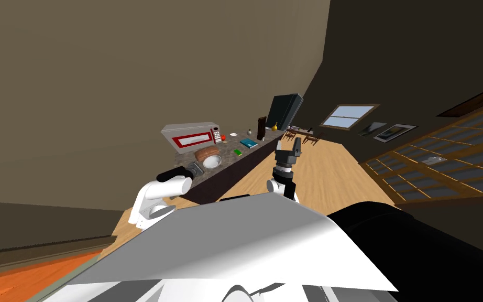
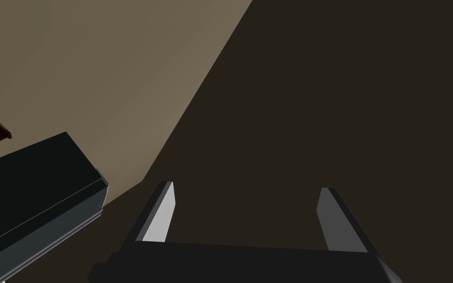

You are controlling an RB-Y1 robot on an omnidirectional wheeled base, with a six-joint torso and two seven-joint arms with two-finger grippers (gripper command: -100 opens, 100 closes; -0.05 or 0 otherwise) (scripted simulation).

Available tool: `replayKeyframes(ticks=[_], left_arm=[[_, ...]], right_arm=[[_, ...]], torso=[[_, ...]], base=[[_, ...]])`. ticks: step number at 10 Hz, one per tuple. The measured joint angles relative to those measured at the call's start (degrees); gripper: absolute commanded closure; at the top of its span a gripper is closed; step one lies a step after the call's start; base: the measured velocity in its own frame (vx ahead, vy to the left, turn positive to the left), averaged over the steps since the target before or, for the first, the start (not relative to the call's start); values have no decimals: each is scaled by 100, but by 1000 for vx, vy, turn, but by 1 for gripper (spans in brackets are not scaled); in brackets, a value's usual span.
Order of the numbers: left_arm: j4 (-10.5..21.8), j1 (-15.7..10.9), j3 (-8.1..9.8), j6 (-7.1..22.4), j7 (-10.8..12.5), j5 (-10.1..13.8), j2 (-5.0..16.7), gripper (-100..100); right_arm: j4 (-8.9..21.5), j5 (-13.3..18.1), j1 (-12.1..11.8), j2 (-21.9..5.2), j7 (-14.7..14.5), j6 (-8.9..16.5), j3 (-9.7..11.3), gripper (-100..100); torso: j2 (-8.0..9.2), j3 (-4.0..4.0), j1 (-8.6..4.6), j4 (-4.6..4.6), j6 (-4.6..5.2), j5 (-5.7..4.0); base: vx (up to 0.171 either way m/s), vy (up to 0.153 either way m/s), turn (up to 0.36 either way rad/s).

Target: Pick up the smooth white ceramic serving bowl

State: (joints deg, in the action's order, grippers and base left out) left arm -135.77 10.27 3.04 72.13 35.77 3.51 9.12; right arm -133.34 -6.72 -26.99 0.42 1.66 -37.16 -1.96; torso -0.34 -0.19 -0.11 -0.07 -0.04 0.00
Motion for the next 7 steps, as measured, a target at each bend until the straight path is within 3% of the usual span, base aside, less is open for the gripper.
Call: replayKeyframes(ticks=[4, 7], left_arm=[[124, -131, -35, 544, 166, 4, -192, -100], [339, -200, -74, 868, 278, -10, -508, -100]], right_arm=[[0, 0, 0, 0, 0, 0, 0, 0], [0, 0, -1, 0, 0, 0, 0, 0]], torso=[[-8, -5, 4, -2, -1, 1], [-14, -8, 1, -3, -2, 0]], base=[[67, -26, -63], [84, -22, -56]])
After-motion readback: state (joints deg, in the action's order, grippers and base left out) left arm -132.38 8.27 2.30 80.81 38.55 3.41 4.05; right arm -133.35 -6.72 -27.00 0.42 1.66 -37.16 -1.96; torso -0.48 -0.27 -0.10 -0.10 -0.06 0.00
